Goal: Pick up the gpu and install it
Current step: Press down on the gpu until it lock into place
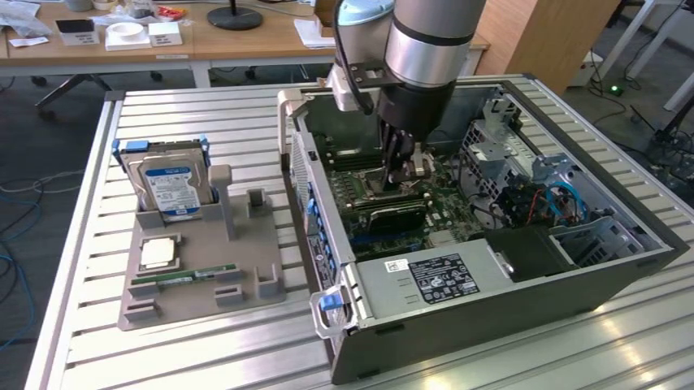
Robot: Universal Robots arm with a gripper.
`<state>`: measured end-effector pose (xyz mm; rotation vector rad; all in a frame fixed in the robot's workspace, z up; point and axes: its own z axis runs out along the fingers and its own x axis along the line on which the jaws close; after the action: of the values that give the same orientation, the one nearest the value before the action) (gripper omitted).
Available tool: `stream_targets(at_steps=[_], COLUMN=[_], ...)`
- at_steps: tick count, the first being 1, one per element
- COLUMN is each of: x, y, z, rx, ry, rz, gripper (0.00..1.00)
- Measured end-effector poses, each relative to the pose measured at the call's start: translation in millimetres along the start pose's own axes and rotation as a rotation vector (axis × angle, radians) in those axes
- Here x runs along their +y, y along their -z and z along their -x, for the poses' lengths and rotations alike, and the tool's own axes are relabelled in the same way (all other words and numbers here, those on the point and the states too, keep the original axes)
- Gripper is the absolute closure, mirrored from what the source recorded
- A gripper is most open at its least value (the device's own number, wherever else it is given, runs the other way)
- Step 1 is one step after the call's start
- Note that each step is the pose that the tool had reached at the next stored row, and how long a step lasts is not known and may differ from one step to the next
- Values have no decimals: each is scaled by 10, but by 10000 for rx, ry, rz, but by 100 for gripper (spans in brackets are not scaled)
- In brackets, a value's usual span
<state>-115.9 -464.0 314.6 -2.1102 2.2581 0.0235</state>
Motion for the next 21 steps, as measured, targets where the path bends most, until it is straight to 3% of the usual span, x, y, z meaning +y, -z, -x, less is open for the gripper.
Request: stream_targets(at_steps=[8,21], x=[1,-34], y=[-144,-209], z=[3,35], rx=[0,-24], ry=[0,-1], rz=[0,1], gripper=[89,89])
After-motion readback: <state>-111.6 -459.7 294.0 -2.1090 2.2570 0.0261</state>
